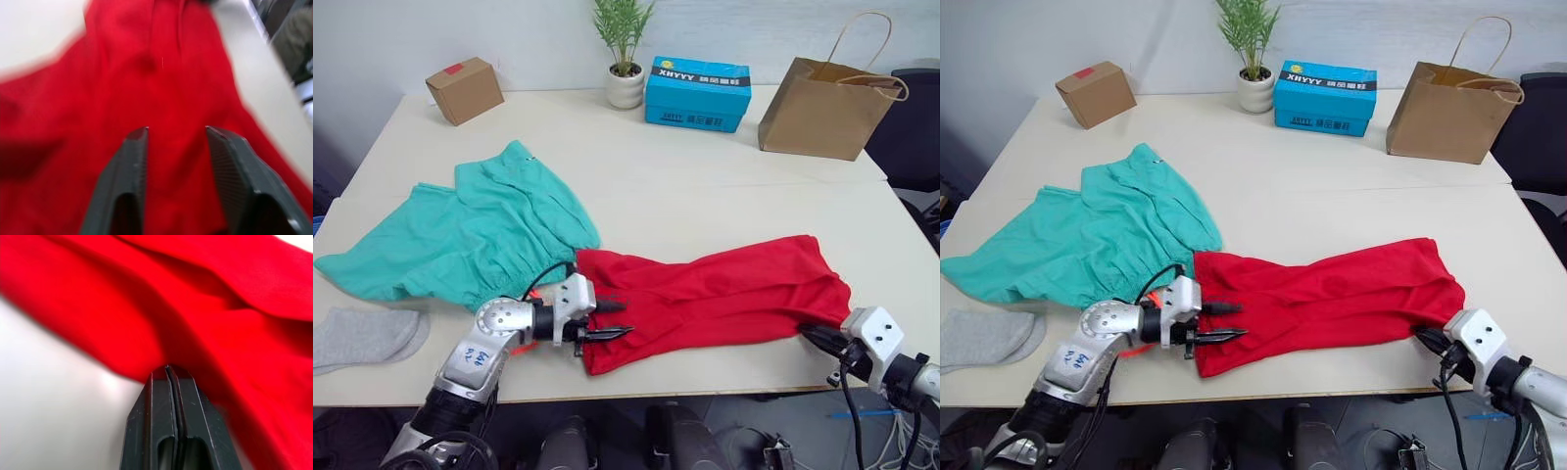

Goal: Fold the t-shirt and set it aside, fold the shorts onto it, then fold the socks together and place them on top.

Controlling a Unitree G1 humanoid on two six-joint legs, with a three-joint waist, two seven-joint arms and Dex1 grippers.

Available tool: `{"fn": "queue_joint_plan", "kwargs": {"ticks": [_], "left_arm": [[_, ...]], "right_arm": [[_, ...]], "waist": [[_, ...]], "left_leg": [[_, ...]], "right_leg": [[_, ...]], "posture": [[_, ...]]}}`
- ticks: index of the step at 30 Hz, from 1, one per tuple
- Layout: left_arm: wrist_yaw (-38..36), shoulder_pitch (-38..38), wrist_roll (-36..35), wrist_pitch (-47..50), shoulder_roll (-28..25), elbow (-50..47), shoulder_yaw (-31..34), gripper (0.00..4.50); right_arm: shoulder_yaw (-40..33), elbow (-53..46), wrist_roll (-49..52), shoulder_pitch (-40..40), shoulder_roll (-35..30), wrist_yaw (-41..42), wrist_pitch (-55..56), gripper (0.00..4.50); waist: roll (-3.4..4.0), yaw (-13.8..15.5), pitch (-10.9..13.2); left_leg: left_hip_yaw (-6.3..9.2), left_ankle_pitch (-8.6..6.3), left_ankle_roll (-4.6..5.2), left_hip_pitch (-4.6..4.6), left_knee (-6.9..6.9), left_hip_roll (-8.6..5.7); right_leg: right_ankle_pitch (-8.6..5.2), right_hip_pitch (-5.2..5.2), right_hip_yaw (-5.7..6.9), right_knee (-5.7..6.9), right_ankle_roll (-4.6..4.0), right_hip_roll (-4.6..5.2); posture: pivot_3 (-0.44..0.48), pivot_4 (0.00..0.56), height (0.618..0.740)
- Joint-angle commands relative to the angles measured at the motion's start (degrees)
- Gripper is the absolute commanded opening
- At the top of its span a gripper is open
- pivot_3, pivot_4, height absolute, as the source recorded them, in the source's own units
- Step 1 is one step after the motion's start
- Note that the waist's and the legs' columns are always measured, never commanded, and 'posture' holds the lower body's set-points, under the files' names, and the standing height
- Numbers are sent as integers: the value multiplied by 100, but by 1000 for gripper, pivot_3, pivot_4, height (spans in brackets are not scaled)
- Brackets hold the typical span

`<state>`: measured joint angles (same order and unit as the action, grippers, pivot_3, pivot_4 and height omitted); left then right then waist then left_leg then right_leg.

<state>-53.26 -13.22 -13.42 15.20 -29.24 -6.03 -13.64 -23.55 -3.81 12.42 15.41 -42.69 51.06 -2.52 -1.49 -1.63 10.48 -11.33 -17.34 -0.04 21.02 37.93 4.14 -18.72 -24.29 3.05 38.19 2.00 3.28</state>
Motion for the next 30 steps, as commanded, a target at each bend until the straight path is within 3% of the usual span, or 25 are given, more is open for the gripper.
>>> {"fn": "queue_joint_plan", "kwargs": {"ticks": [1,3,7,17,21,25,30], "left_arm": [[185,144,300,210,-15,167,-204,467],[208,192,360,236,-45,176,-277,53],[297,262,363,300,-58,102,-288,53],[296,244,184,358,-68,-92,-132,53],[114,293,-191,219,-29,-371,138,53],[106,310,-470,67,134,-488,397,53],[82,278,-348,203,70,-482,329,53]], "right_arm": [[-252,465,-90,-126,-273,-79,213,0],[-286,718,-55,-286,-387,-95,294,0],[-365,1208,115,-695,-598,-71,225,0],[-446,2308,165,-1584,-998,-220,180,0],[-878,1517,1075,-1487,-744,91,-93,0],[-768,-460,2065,-846,-200,73,-902,0],[56,-1233,1541,-359,267,-412,-1211,0]], "waist": [[0,2,-3],[2,5,-5],[16,-1,-14],[49,-2,-35],[52,-11,-34],[50,-2,-33],[49,0,-33]], "left_leg": [[0,0,1,-5,0,0],[1,-1,2,-12,-1,0],[-1,-9,4,-92,-45,-3],[-1,-5,1,-92,-69,-11],[-1,-4,0,-87,-72,-10],[3,-1,-10,-86,-79,-3],[6,-2,-9,-81,-79,-8]], "right_leg": [[0,6,0,-2,0,0],[0,14,1,-4,0,1],[-1,90,1,-43,0,3],[-2,84,1,-46,3,7],[-3,77,0,-47,4,7],[-5,74,0,-47,4,-1],[-5,73,2,-47,4,5]], "posture": [[0,150,740],[0,150,740],[0,150,740],[0,150,740],[0,150,740],[0,150,740],[0,150,740]]}}
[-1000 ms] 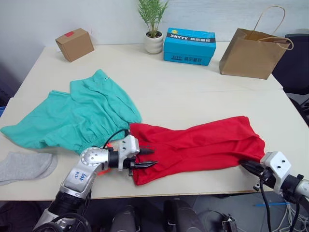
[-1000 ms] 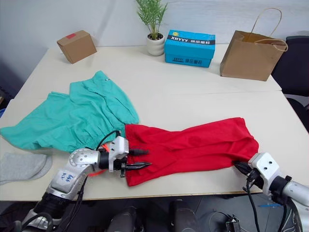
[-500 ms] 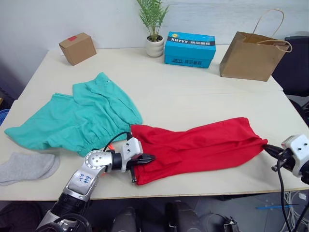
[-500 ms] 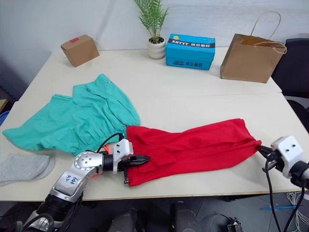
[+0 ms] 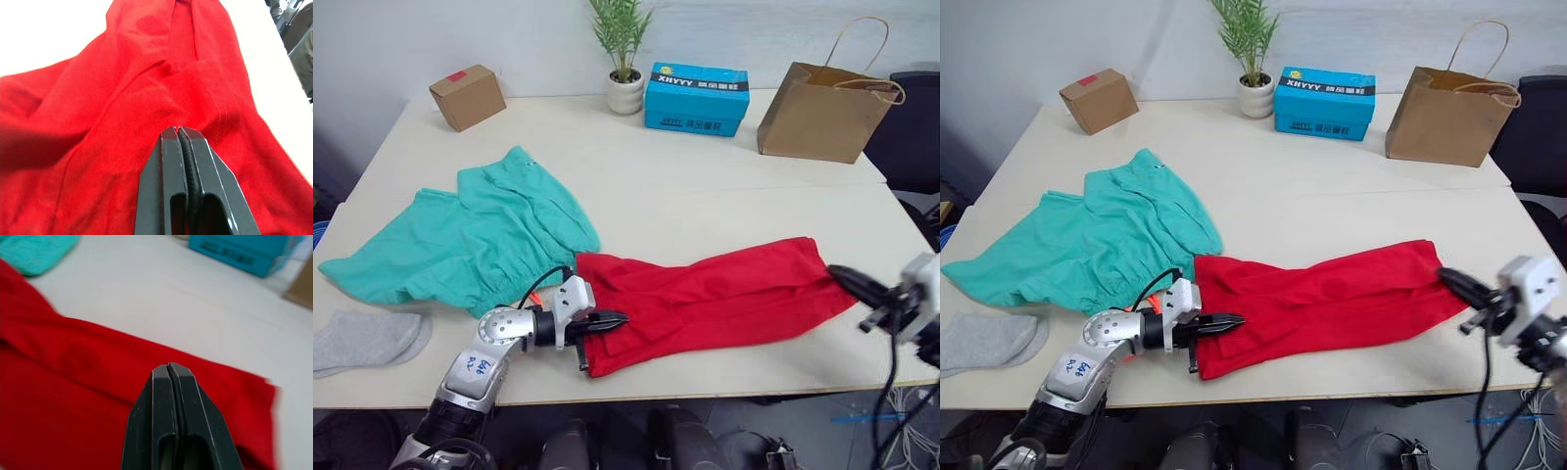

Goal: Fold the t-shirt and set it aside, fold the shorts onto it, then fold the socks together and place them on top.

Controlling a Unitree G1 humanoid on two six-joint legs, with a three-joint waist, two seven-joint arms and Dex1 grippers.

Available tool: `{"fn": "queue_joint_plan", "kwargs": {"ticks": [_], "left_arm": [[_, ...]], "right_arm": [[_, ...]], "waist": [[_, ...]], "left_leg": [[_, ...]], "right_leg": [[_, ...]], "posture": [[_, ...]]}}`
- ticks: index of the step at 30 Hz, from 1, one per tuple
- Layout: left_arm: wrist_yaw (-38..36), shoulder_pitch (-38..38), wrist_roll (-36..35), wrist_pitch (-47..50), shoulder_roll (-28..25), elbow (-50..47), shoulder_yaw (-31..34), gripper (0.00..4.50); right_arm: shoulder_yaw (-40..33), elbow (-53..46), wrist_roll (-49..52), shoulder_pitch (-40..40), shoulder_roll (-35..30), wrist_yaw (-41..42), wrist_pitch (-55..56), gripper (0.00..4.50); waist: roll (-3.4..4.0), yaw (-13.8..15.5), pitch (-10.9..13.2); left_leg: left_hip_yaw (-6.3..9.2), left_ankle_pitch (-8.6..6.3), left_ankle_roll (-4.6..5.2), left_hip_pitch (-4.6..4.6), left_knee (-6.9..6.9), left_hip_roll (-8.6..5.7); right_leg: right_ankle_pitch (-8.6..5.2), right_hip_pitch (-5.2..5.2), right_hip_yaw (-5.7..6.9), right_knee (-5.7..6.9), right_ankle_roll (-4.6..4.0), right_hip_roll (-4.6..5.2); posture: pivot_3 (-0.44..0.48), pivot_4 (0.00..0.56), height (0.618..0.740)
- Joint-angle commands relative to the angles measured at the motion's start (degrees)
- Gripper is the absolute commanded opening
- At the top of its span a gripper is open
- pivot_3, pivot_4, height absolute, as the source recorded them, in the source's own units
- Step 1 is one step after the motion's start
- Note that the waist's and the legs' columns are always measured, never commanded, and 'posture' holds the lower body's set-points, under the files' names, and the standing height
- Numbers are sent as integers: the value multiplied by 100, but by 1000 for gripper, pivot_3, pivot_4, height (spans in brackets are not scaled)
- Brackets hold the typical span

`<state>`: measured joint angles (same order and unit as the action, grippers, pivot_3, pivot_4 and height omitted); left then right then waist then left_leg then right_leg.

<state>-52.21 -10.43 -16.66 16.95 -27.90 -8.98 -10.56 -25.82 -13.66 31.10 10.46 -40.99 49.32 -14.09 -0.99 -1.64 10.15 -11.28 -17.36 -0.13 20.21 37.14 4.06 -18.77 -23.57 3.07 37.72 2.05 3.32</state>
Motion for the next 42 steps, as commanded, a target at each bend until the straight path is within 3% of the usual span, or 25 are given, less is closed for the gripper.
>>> {"fn": "queue_joint_plan", "kwargs": {"ticks": [1,6,10,20,24,28,33,37,42], "left_arm": [[-14,1,-2,63,-78,-198,1,53],[228,72,141,306,-62,-180,-28,53],[290,164,270,415,-142,-80,-103,53],[90,344,69,-444,-125,15,260,53],[-166,210,-361,-639,-96,-28,608,53],[-314,-36,-1017,-405,52,-219,924,53],[129,-433,-682,-194,185,-28,740,53],[755,-740,-134,103,373,421,488,53],[914,-817,327,302,264,643,228,53]], "right_arm": [[406,-223,-440,153,186,-349,-22,0],[676,610,-1026,-180,758,-1018,433,0],[463,1577,-1223,-416,1001,-1263,1100,0],[-296,4311,-1286,-1279,394,-1361,2808,0],[-426,4067,-972,-1419,245,-1081,2936,0],[-206,2736,-484,-1370,395,-872,2424,0],[651,1899,-729,-1494,620,-790,1947,0],[1360,2341,-1334,-1834,846,-770,2030,0],[1403,3506,-1730,-2267,828,-1083,2266,0]], "waist": [[-3,7,0],[-3,-1,0],[-3,-12,0],[-5,-10,-2],[0,-36,0],[5,-84,2],[2,-76,2],[2,-47,2],[1,-14,3]], "left_leg": [[0,-1,2,1,1,0],[-3,-2,5,3,1,-4],[-4,-2,4,1,-5,-3],[-7,-2,7,-5,-2,-8],[-7,-2,7,0,-5,-7],[-7,0,2,0,-8,-1],[-5,1,1,0,-6,1],[-7,1,1,1,-4,-4],[-15,2,4,9,0,-3]], "right_leg": [[0,0,0,-2,0,0],[0,-4,1,-4,0,4],[-1,-5,1,-4,-3,2],[-1,3,-1,-7,-3,6],[-1,-4,-2,-6,-2,5],[-1,-4,-2,-5,-2,0],[-1,-3,-1,-4,0,-2],[0,-4,-2,-5,2,0],[-1,-13,-3,-8,2,0]], "posture": [[0,150,740],[0,150,740],[0,150,740],[0,150,740],[0,150,740],[0,150,740],[0,150,740],[0,150,740],[0,150,740]]}}
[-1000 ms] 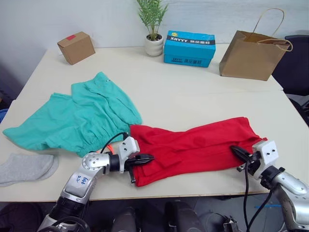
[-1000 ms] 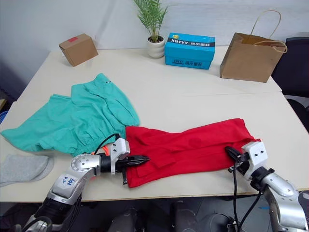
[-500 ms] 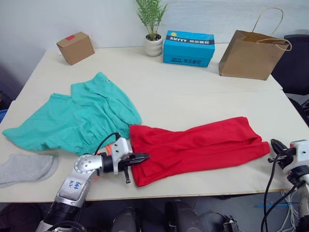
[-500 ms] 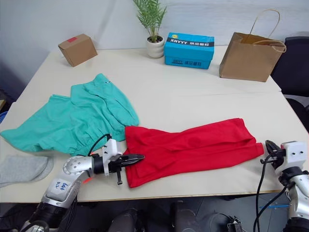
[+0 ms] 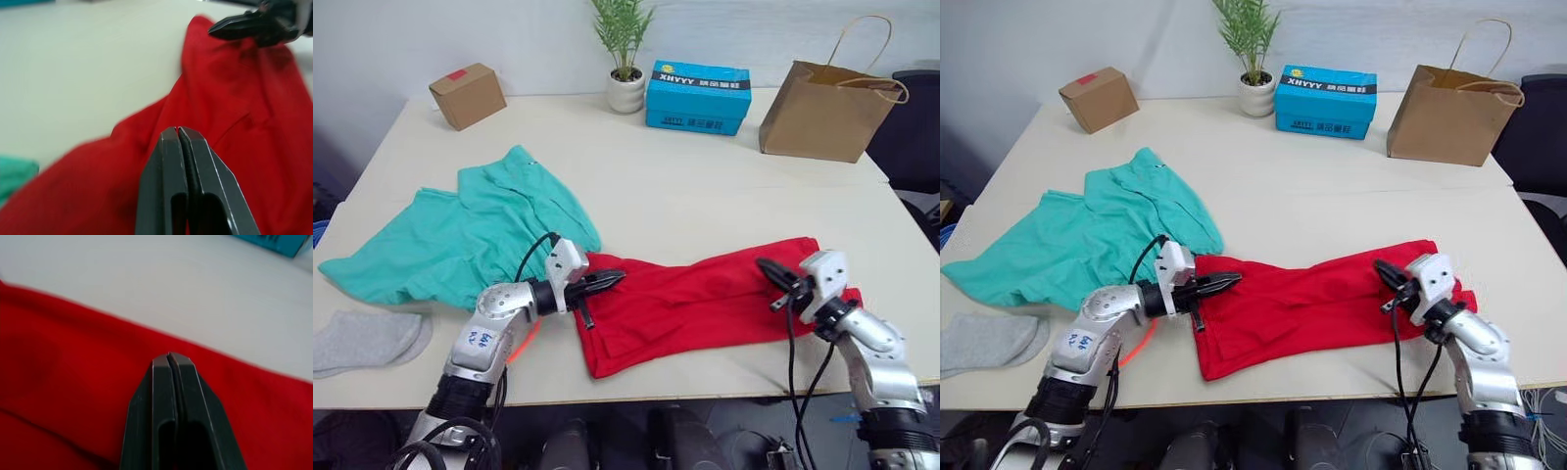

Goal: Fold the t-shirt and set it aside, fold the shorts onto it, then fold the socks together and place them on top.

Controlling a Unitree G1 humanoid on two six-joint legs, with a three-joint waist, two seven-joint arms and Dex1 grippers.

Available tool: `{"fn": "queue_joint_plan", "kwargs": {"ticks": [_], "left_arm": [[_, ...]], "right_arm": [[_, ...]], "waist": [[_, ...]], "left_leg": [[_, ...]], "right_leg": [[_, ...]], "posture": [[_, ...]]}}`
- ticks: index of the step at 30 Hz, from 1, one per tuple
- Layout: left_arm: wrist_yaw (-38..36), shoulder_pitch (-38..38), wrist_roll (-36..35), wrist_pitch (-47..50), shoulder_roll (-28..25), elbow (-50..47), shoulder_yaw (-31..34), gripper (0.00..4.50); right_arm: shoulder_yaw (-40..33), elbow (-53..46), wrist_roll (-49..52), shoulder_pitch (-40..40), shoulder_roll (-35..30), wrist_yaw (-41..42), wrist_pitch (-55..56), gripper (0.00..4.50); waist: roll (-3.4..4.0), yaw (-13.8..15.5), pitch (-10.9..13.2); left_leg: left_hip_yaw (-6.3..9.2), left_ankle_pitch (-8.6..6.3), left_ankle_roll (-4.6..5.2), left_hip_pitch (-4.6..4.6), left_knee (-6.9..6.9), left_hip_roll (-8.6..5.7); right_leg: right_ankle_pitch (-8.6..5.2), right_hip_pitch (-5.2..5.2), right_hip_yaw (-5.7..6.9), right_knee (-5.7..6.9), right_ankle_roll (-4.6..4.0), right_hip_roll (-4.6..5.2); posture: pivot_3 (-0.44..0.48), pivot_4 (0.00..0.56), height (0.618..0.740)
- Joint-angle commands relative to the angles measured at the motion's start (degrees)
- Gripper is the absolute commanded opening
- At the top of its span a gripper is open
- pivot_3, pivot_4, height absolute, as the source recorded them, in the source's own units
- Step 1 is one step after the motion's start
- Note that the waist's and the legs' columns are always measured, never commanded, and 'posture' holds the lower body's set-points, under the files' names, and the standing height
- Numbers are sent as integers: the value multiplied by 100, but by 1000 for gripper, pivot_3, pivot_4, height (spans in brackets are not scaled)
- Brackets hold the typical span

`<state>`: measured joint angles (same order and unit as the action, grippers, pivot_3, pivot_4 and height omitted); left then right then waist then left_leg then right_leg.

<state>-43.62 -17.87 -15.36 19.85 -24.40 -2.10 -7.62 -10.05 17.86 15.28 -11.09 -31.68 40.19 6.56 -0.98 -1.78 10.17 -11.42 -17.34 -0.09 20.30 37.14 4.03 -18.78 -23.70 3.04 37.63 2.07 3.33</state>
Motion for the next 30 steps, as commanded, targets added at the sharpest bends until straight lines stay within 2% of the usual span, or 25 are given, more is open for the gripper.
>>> {"fn": "queue_joint_plan", "kwargs": {"ticks": [1,5,8,10,13,15,18,22,24,30], "left_arm": [[55,-59,237,35,-126,-54,-79,53],[-73,16,212,-24,-271,-161,46,53],[-369,59,3,-209,-404,-232,201,53],[-738,50,-299,-311,-518,-304,383,53],[-1356,-19,-742,-434,-692,-335,608,0],[-1698,-41,-1156,-348,-739,-412,800,0],[-1951,-31,-1449,-192,-872,-507,942,594],[-2200,10,-1403,-354,-1038,-399,982,1825],[-2208,-59,-1370,-380,-1078,-323,1007,2473],[-2355,-432,-1169,-757,-1096,-66,909,4345]], "right_arm": [[-204,611,-241,-162,-182,-226,301,0],[-448,1117,-167,-182,-489,-69,567,0],[-682,801,258,-87,-567,309,492,0],[-933,256,776,84,-630,550,16,0],[-1132,-414,1200,376,-948,790,-884,582],[-1107,-583,1151,441,-1291,999,-1177,1314],[-1011,-485,1083,50,-1951,1309,-1701,2354],[-531,-179,1038,-637,-2573,2036,-2505,3767],[-244,-21,901,-972,-2673,2301,-2635,4463],[744,1638,-331,-2462,-2599,2415,-1749,4500]], "waist": [[-1,-1,0],[-3,21,0],[-4,11,0],[-2,4,1],[1,-25,3],[1,-21,3],[2,-31,4],[2,-48,5],[-1,-41,6],[-6,-46,13]], "left_leg": [[-1,0,0,0,0,0],[0,0,0,-2,3,0],[0,0,0,-2,0,1],[-1,1,-1,-1,-3,2],[-1,0,-3,-1,-5,7],[-2,0,-3,-1,-4,6],[-2,-1,-2,-2,-2,5],[-2,-1,-2,-3,-5,5],[0,-1,-3,-3,-7,9],[-9,-2,-1,9,1,5]], "right_leg": [[0,0,0,0,-1,0],[0,3,0,-1,0,3],[0,3,0,-1,0,3],[0,1,0,0,-1,1],[-1,0,0,0,-1,1],[-1,0,1,0,-1,1],[-1,1,1,0,-1,2],[-1,0,1,-1,-2,1],[-3,0,2,-4,-6,-2],[-1,-12,2,-8,-3,2]], "posture": [[0,150,740],[0,150,740],[0,150,740],[0,150,740],[0,150,740],[0,150,740],[0,150,740],[0,150,740],[0,150,740],[0,150,740]]}}
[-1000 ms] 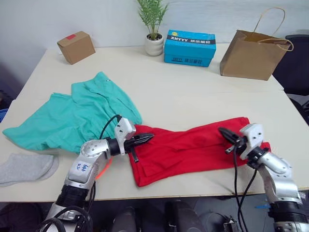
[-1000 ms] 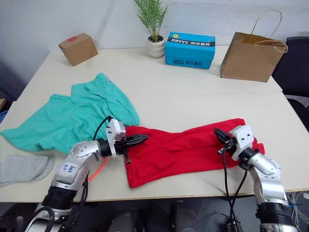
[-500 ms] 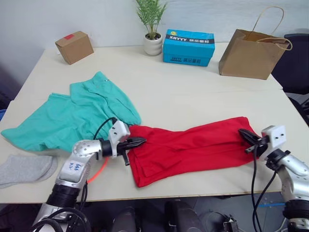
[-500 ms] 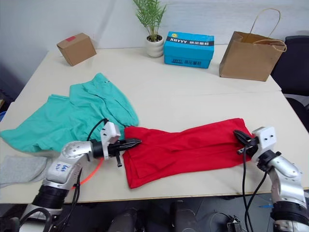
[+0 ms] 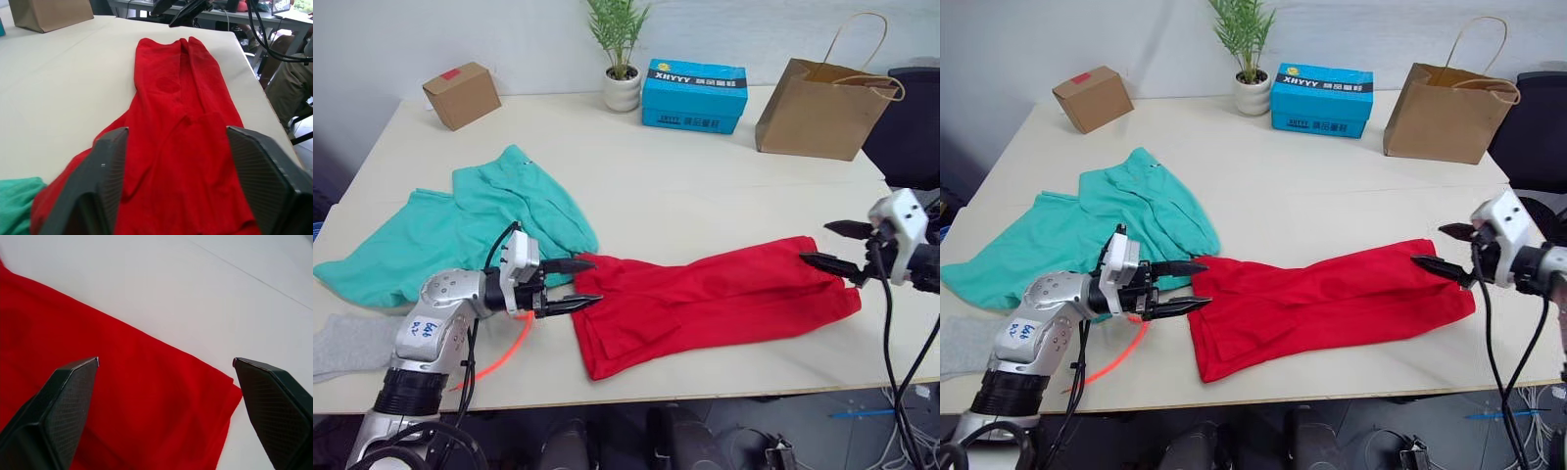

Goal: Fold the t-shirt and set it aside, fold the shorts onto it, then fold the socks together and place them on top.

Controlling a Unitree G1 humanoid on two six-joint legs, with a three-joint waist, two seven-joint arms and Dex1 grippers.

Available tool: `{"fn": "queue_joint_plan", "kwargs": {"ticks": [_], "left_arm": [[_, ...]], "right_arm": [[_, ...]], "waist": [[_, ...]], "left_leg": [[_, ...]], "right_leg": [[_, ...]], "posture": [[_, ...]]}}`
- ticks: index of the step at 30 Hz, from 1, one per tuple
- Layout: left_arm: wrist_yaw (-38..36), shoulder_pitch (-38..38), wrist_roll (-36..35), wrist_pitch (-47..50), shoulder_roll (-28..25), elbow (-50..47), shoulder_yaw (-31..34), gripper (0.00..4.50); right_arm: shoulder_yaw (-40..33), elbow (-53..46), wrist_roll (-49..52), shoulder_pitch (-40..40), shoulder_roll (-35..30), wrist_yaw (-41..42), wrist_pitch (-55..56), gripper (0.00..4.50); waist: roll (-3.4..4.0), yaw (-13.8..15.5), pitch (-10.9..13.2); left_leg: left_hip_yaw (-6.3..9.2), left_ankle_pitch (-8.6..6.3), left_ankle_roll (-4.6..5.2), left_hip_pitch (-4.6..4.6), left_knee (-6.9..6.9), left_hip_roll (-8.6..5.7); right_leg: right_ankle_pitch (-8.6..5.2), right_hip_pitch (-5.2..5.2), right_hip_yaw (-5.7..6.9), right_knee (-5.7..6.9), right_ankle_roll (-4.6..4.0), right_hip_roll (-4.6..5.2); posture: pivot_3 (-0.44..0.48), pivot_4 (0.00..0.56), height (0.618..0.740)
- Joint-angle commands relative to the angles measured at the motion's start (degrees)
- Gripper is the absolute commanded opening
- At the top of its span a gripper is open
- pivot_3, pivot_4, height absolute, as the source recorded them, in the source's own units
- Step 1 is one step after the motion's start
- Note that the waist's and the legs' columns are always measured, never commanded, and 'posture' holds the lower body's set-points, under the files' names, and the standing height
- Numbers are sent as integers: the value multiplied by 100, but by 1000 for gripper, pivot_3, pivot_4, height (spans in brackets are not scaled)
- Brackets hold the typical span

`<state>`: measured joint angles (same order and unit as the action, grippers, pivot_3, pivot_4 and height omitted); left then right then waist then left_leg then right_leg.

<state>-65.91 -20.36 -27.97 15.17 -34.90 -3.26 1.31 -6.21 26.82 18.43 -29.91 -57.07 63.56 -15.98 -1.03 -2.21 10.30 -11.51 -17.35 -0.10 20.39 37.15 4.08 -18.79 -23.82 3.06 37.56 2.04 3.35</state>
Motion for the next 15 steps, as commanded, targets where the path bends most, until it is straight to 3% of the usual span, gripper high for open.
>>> {"fn": "queue_joint_plan", "kwargs": {"ticks": [1,9,15], "left_arm": [[-195,-221,125,-340,-54,80,-35,4459],[-424,54,-318,38,-42,-340,-68,4459],[-225,304,-656,120,120,-728,174,4459]], "right_arm": [[602,1128,-930,-867,-46,121,649,4500],[1555,3661,-2120,-2873,518,597,769,4500],[1783,4499,-2685,-3552,846,525,1008,4500]], "waist": [[0,-12,0],[3,-126,3],[7,-191,6]], "left_leg": [[-1,0,0,-1,0,-1],[-10,1,-3,28,-2,4],[-15,8,-4,76,20,6]], "right_leg": [[0,0,0,0,0,1],[-4,-35,-1,7,-6,-2],[-3,-87,-9,37,-6,-3]], "posture": [[0,150,740],[0,150,740],[0,150,740]]}}
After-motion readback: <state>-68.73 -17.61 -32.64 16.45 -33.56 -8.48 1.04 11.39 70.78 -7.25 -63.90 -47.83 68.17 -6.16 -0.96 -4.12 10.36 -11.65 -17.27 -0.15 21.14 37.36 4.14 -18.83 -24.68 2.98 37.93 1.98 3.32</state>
